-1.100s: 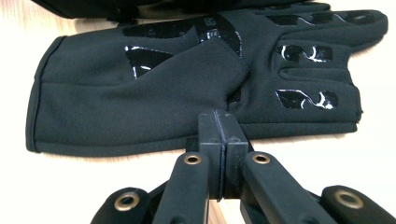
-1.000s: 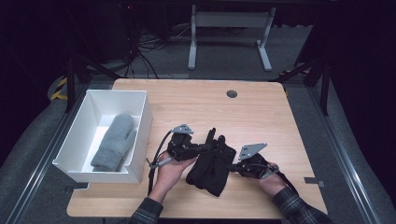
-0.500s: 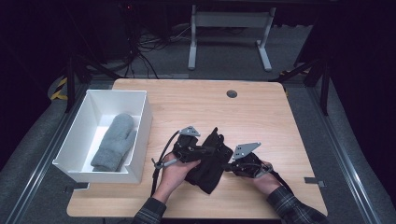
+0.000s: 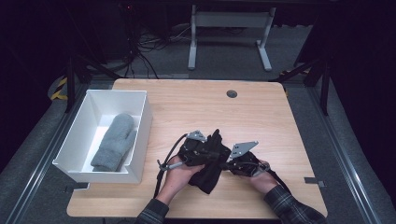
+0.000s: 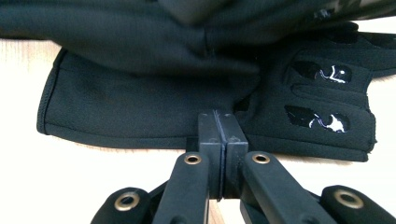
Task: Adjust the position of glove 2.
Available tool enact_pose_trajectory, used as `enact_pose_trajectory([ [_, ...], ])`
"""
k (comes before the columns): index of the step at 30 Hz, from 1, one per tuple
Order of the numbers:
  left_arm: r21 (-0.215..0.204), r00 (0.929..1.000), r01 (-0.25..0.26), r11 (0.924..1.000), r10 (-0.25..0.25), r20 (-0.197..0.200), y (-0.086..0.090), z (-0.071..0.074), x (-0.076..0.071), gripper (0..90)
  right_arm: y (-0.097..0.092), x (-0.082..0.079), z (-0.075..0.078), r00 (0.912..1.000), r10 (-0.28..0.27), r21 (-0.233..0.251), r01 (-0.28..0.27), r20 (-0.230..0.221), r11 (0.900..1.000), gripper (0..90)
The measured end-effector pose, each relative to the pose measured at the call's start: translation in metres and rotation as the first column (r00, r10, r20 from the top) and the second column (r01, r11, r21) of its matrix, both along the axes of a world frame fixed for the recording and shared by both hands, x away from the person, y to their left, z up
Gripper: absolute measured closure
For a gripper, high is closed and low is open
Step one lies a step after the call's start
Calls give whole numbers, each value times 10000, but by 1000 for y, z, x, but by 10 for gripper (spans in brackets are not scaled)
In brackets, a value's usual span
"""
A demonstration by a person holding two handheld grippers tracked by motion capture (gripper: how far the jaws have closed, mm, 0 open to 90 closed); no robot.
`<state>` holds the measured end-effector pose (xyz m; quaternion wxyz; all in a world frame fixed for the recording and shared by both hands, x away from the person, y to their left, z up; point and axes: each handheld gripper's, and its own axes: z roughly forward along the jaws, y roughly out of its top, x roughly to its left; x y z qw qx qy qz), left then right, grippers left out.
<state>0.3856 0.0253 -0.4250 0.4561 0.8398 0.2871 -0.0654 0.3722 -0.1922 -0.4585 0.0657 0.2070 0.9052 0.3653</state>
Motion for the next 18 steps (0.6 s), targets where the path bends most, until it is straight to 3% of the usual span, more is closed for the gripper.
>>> enact_pose_trajectory([
  [4, 74, 9998, 175, 9998, -174, -84, -4, -5, 0, 888, 1, 0, 0, 10000, 0, 37, 0, 15, 10000, 900],
  [7, -119, 9997, 208, 9997, -210, -123, -3, -7, 0, 874, -2, 0, 1, 9999, -53, -50, 53, 92, 10000, 900],
  [12, -342, 9995, 288, 9990, -292, -88, -3, -7, -1, 779, -23, 4, 8, 9973, -682, 101, 680, 281, 9976, 888],
  [15, -120, 9986, 519, 9986, -521, -119, -7, -8, -5, 845, -41, 8, 12, 9910, -1258, 183, 1251, 458, 9920, 762],
  [16, -120, 9986, 519, 9986, -521, -119, -7, -8, -5, 871, -41, 8, 12, 9910, -1258, 183, 1251, 458, 9920, 762],
  [17, 26, 9978, 633, 9980, -633, -175, -10, -10, -7, 895, -49, 8, 12, 9867, -1536, 219, 1526, 534, 9880, 674],
  [18, 26, 9978, 633, 9980, -633, -175, -10, -10, -7, 900, -49, 8, 12, 9867, -1536, 219, 1526, 534, 9880, 674],
])
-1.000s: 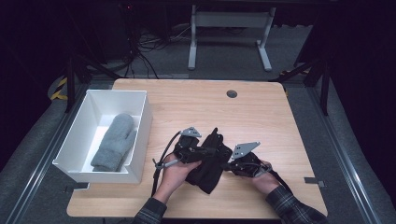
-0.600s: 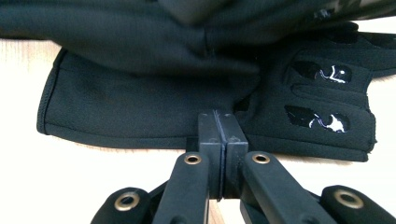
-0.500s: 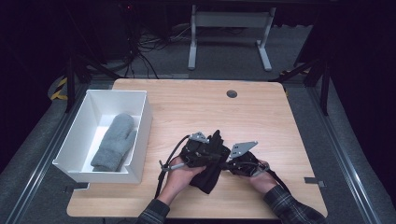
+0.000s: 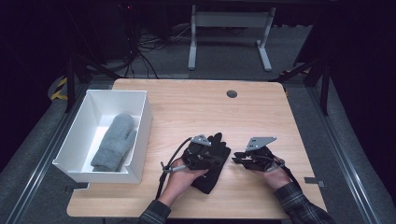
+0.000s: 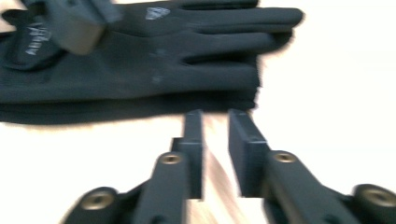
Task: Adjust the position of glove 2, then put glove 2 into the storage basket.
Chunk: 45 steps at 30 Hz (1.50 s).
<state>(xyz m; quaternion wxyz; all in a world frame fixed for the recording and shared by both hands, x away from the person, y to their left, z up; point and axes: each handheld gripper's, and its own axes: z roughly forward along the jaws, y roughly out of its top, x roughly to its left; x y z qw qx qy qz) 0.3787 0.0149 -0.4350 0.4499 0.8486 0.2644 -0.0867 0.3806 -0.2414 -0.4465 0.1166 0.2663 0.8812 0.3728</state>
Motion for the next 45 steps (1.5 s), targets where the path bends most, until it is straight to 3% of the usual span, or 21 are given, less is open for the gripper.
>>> enact_pose_trajectory([
  [2, 249, 9997, 194, 9995, -190, -144, -7, -5, -3, 900, -10, 1, -1, 9992, -396, 61, 396, 3, 9992, 522],
  [3, 249, 9997, 194, 9995, -190, -144, -7, -5, -3, 900, -12, 2, -2, 9989, -471, 57, 471, 17, 9989, 502],
  [9, 1061, 9979, 581, 9927, -548, -331, -18, -15, -8, 900, -20, 3, -4, 9972, -743, -5, 743, -37, 9972, 440],
  [15, 1857, 9988, 443, 9816, -400, -268, -12, -15, -7, 900, -20, 5, -8, 9967, -800, -88, 799, -112, 9968, 383],
  [21, 2069, 9993, 339, 9778, -303, -206, 0, -14, -6, 900, -23, 6, -10, 9960, -885, -42, 885, -122, 9961, 344],
  [29, 2520, 9996, -296, 9673, 277, 108, 29, -12, -2, 900, -23, 8, -14, 9954, -954, -154, 953, -58, 9953, 310],
  [37, 2561, 9995, -220, 9664, 151, 290, 30, -10, -2, 900, -23, 9, -17, 9958, -912, -223, 912, 19, 9956, 292],
  [40, 2434, 9986, -108, 9699, -20, 521, 30, -4, -3, 836, -23, 8, -18, 9961, -875, -220, 876, 70, 9959, 282],
  [45, 2527, 9916, -189, 9674, -142, 1285, 30, 8, 1, 606, -23, 9, -20, 9961, -855, -116, 857, 219, 9962, 254],
])
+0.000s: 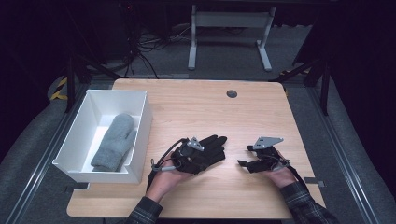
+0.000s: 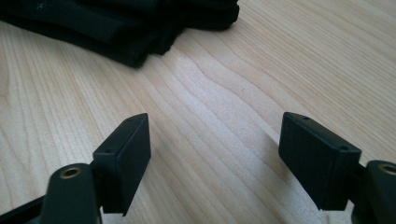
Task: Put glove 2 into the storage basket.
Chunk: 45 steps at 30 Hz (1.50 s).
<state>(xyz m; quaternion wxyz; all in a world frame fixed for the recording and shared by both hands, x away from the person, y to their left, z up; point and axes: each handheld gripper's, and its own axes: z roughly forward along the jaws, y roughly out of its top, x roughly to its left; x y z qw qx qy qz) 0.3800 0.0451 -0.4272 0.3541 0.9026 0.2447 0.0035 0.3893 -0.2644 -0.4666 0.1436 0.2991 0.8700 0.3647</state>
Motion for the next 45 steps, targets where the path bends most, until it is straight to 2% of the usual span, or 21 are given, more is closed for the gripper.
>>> enact_pose_trajectory([
  [3, 315, 9995, 124, 9994, -133, 291, -1, 5, 8, 448, -1, 0, -2, 9999, -12, 106, 11, 100, 9999, 242],
  [7, 485, 9978, 159, 9987, -189, 629, -1, 6, 17, 343, -1, 0, -3, 9998, -58, 187, 55, 164, 9998, 231],
  [10, 521, 9974, 123, 9986, -159, 705, 0, 6, 22, 310, -1, 0, -3, 9998, -53, 188, 50, 166, 9998, 231],
  [11, 431, 9971, 9, 9991, -42, 764, 3, 5, 28, 301, -1, 0, -3, 9998, -56, 186, 53, 166, 9998, 231],
  [13, 579, 9967, -62, 9983, 14, 818, 4, 3, 33, 284, -1, 0, -3, 9998, -59, 187, 56, 164, 9998, 231],
  [16, 603, 9978, -148, 9981, 108, 661, 4, 0, 35, 274, -1, 0, -3, 9998, -56, 188, 53, 165, 9998, 231],
  [20, 1112, 9968, -225, 9935, 138, 788, 2, -10, 41, 223, -1, 0, -3, 9999, -59, 189, 56, 161, 9998, 231],
  [23, 1098, 9976, -238, 9937, 164, 675, 2, -13, 43, 216, -1, 0, -3, 9998, -66, 186, 63, 163, 9998, 231],
  [24, 1034, 9985, -285, 9942, 235, 491, 3, -17, 45, 203, -1, 0, -3, 9998, -67, 188, 64, 163, 9998, 232],
  [26, 968, 9989, -306, 9948, 269, 394, 3, -19, 46, 205, -1, 0, -3, 9998, -67, 190, 64, 165, 9998, 232],
  [27, 981, 9993, -331, 9946, 315, 182, 3, -21, 47, 207, -1, 0, -3, 9998, -65, 188, 62, 166, 9998, 232],
  [31, 782, 9997, -116, 9969, 132, -203, 5, -26, 52, 215, -1, 0, -3, 9999, -53, 195, 50, 163, 9998, 233],
  [33, 839, 9994, -83, 9964, 110, -318, 6, -26, 51, 230, -1, 0, -3, 9999, -50, 196, 46, 162, 9998, 233],
  [36, 846, 9998, 61, 9964, -43, -211, 5, -26, 50, 263, -1, 0, -3, 9999, -45, 198, 42, 159, 9998, 234],
  [39, 920, 9995, 172, 9956, -148, -270, 4, -25, 48, 320, -1, 0, -3, 9999, -44, 196, 41, 165, 9998, 235],
  [42, 843, 9977, 508, 9951, -467, -500, 2, -23, 45, 486, -1, 0, -3, 9999, -46, 197, 43, 162, 9998, 235],
  [44, 863, 9967, 632, 9943, -583, -572, 3, -22, 46, 557, -1, 0, -3, 9999, -46, 195, 43, 165, 9998, 235],
  [45, 753, 9953, 688, 9948, -632, -740, 2, -22, 45, 603, -1, 0, -3, 9999, -47, 194, 44, 162, 9998, 235],
])
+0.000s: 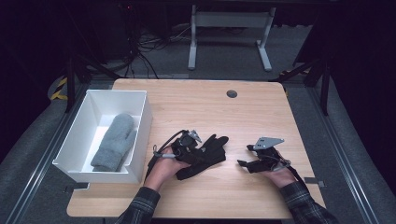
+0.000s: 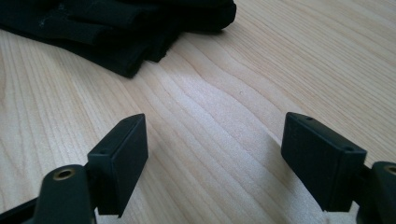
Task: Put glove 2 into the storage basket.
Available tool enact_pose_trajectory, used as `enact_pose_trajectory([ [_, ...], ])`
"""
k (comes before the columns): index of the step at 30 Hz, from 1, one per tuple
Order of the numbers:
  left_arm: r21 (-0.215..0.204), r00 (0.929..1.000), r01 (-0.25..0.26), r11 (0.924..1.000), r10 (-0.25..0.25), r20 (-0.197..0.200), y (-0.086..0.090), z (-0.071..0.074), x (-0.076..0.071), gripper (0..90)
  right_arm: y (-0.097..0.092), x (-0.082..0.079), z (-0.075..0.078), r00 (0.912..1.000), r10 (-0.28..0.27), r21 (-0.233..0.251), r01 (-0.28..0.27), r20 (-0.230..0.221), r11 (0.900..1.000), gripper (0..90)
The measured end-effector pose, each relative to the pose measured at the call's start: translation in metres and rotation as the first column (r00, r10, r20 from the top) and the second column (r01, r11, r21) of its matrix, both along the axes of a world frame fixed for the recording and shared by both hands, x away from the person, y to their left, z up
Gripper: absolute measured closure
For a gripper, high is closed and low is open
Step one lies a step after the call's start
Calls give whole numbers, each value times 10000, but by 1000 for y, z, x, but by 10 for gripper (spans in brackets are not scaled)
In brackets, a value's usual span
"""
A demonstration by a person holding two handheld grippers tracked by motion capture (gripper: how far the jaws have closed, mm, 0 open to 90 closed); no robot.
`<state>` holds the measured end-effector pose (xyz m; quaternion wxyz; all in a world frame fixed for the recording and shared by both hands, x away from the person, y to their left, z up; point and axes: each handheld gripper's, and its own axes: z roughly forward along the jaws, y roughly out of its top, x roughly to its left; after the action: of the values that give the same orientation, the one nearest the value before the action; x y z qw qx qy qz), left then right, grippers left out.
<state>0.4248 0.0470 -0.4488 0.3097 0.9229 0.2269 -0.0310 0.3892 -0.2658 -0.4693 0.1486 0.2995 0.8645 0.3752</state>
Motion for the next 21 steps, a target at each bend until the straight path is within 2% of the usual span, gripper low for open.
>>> enact_pose_trajectory([
  [2, 129, 9999, -80, 9999, 81, -100, -1, 2, -1, 647, 0, 0, 0, 10000, 0, 2, 0, 2, 10000, 235],
  [6, 28, 9984, -368, 9993, 369, -432, -1, 5, 0, 676, 0, 0, 0, 10000, -2, 5, 2, -3, 10000, 235],
  [10, 148, 9984, -513, 9986, 517, -247, 0, 14, -4, 682, 0, 0, 0, 10000, -7, 6, 7, -4, 10000, 235],
  [11, 220, 9983, -568, 9981, 570, -110, 1, 22, -6, 683, 0, 0, 0, 10000, -7, 6, 7, -5, 10000, 236],
  [12, 220, 9983, -568, 9981, 570, -110, 1, 22, -6, 683, 0, 0, 0, 10000, -7, 4, 7, -7, 10000, 235],
  [13, 89, 9975, -700, 9975, 700, -34, 3, 30, -8, 683, 0, 0, 0, 10000, -6, 4, 6, -3, 10000, 236],
  [14, 89, 9975, -700, 9975, 700, -34, 3, 30, -8, 683, 0, 0, 0, 10000, -6, 4, 6, -3, 10000, 236],
  [15, -17, 9968, -795, 9968, 795, 29, 5, 37, -9, 683, 0, 0, 0, 10000, -6, 3, 6, -5, 10000, 235],
  [16, -17, 9968, -795, 9968, 795, 29, 5, 37, -9, 682, 0, 0, 0, 10000, -6, 3, 6, -5, 10000, 235],
  [18, 42, 9951, -969, 9953, 968, 204, 8, 49, -10, 683, 0, 0, 0, 10000, -5, 5, 5, -5, 10000, 236],
  [19, 42, 9951, -969, 9953, 968, 204, 8, 49, -10, 682, 0, 0, 0, 10000, -6, 6, 6, -6, 10000, 235],
  [20, 73, 9934, -1107, 9938, 1104, 313, 11, 59, -12, 683, 0, 0, 0, 10000, -6, 9, 6, -8, 10000, 235],
  [21, 73, 9934, -1107, 9938, 1104, 313, 11, 59, -12, 683, 0, 0, 0, 10000, -6, 10, 6, -7, 10000, 236],
])
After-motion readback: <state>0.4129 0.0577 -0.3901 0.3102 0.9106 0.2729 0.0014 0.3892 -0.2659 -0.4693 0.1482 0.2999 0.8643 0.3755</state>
